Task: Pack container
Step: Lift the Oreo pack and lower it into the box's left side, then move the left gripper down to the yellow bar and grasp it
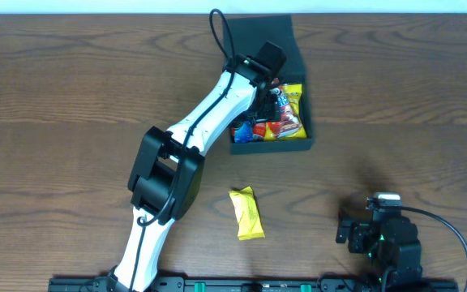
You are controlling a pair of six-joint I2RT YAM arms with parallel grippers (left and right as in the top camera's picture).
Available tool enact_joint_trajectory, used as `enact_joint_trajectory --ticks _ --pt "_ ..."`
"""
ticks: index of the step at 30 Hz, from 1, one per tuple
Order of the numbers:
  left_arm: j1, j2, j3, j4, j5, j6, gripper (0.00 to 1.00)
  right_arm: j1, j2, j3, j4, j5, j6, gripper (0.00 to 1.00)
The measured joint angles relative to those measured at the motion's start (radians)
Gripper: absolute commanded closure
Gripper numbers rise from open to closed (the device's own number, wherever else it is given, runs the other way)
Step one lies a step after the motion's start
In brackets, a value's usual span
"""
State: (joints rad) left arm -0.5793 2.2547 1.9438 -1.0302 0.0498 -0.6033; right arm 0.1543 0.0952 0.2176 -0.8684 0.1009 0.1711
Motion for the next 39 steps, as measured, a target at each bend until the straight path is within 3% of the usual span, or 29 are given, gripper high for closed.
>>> enact_joint_trajectory --ticks 24,31,39 --pt "-0.020 -0.137 0.114 -0.152 -0.224 0.077 0.05 0.000 0.000 0.000 0.000 0.000 0.000 0.01" --pt "-0.024 -0.137 0.110 -0.297 -0.352 0.081 0.05 0.000 0.000 0.000 0.000 0.000 0.000 0.01" --pt "-0.117 -0.169 0.071 -0.412 -0.348 0.049 0.04 0.000 0.000 0.000 0.000 0.000 0.000 0.01"
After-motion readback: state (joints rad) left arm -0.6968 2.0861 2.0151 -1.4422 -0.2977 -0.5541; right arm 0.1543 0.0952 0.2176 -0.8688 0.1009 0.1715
